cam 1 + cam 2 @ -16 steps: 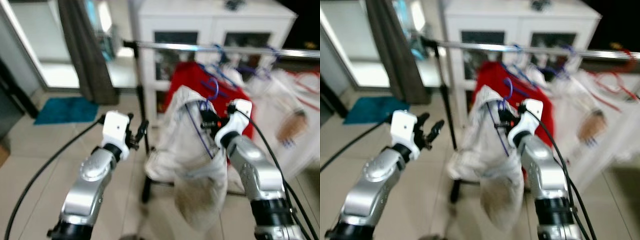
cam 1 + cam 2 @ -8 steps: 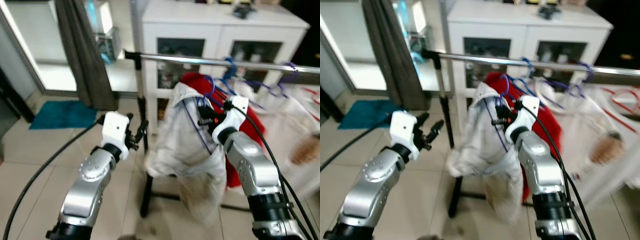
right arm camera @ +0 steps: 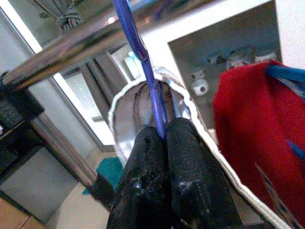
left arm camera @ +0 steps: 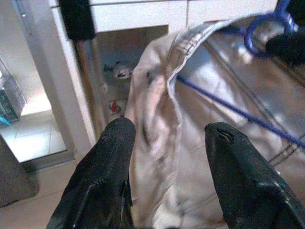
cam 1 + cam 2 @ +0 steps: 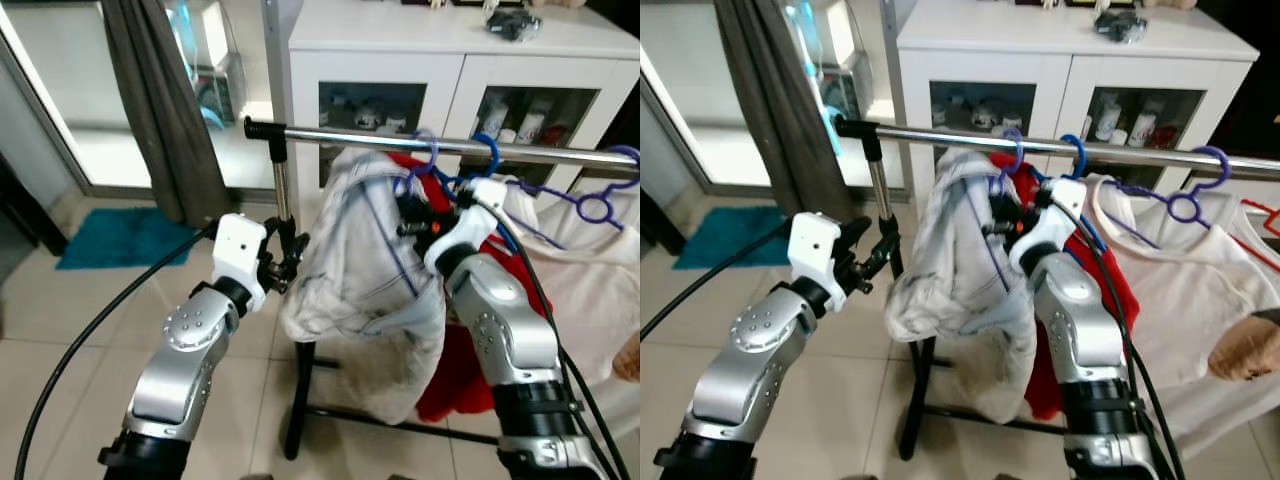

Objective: Hang hanger

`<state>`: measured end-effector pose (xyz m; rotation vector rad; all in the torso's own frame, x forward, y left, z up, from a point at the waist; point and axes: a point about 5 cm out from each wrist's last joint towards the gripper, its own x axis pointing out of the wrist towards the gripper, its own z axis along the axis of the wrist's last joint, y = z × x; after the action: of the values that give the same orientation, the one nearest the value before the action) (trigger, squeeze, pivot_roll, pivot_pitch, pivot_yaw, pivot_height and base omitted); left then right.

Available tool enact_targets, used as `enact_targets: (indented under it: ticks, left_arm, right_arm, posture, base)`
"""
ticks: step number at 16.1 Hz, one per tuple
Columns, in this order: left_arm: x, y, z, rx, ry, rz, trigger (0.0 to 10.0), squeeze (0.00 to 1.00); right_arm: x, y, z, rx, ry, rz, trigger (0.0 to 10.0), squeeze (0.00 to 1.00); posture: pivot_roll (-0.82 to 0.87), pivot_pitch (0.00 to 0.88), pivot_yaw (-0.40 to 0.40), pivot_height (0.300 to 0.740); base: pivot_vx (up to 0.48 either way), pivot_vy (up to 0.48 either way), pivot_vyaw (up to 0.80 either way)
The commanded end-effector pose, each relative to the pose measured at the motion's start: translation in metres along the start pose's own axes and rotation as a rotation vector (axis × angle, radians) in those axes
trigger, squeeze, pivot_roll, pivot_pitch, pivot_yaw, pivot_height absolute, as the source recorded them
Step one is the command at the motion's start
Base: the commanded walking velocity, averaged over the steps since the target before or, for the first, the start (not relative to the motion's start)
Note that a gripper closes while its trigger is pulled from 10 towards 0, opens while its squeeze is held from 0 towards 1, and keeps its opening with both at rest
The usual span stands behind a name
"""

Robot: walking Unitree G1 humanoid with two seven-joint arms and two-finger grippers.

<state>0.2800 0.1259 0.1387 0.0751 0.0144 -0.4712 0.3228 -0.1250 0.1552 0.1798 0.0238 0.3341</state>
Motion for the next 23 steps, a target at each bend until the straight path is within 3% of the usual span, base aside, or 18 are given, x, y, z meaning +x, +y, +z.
enact_targets:
  ticks: [1, 6, 9, 14, 17, 21, 22, 23]
  left_arm:
    - [-0.003, 0.004, 0.002, 0.017, 0.003, -0.004, 10.0, 0.0]
    - [-0.003, 0.002, 0.018, 0.038, -0.03, -0.054, 10.0, 0.0]
    - [-0.008, 0.003, 0.022, 0.107, -0.027, -0.085, 10.0, 0.0]
    - [-0.011, 0.003, 0.026, 0.109, -0.037, -0.089, 10.0, 0.0]
    - [-0.014, 0.0, 0.029, 0.125, -0.054, -0.118, 10.0, 0.0]
    - [-0.014, 0.004, 0.029, 0.141, -0.046, -0.104, 10.0, 0.0]
    - [-0.014, 0.004, 0.03, 0.141, -0.048, -0.103, 10.0, 0.0]
    - [-0.013, 0.003, 0.031, 0.136, -0.061, -0.099, 10.0, 0.0]
  right_arm:
    - [0.004, 0.009, 0.023, -0.006, -0.114, 0.032, 10.0, 0.0]
    - [0.021, 0.009, 0.023, -0.057, -0.056, 0.012, 10.0, 0.0]
    - [0.042, 0.017, 0.02, -0.062, 0.005, -0.001, 10.0, 0.0]
    - [0.072, 0.03, 0.022, -0.027, 0.055, -0.01, 10.0, 0.0]
    - [0.08, 0.032, 0.016, -0.023, 0.094, -0.039, 10.0, 0.0]
    - [0.078, 0.032, -0.003, -0.016, 0.165, -0.023, 10.0, 0.0]
    - [0.078, 0.031, -0.003, -0.013, 0.159, -0.024, 10.0, 0.91]
    - [0.078, 0.031, 0.0, 0.0, 0.128, -0.008, 10.0, 1.0]
  posture:
    - [0.07, 0.0, 0.023, 0.74]
    - [0.09, 0.0, 0.01, 0.74]
    - [0.1, 0.0, 0.0, 0.74]
    - [0.11, 0.0, -0.011, 0.74]
    - [0.13, 0.0, -0.018, 0.74]
    - [0.13, 0.0, -0.018, 0.74]
    - [0.13, 0.0, -0.017, 0.74]
    - [0.13, 0.0, -0.012, 0.74]
  base:
    - [0.0, 0.0, 0.0]
    - [0.0, 0.0, 0.0]
    - [0.0, 0.0, 0.0]
    - [0.0, 0.0, 0.0]
    - [0.0, 0.0, 0.0]
    - [0.0, 0.0, 0.0]
    - [0.0, 0.0, 0.0]
    - [0.0, 0.0, 0.0]
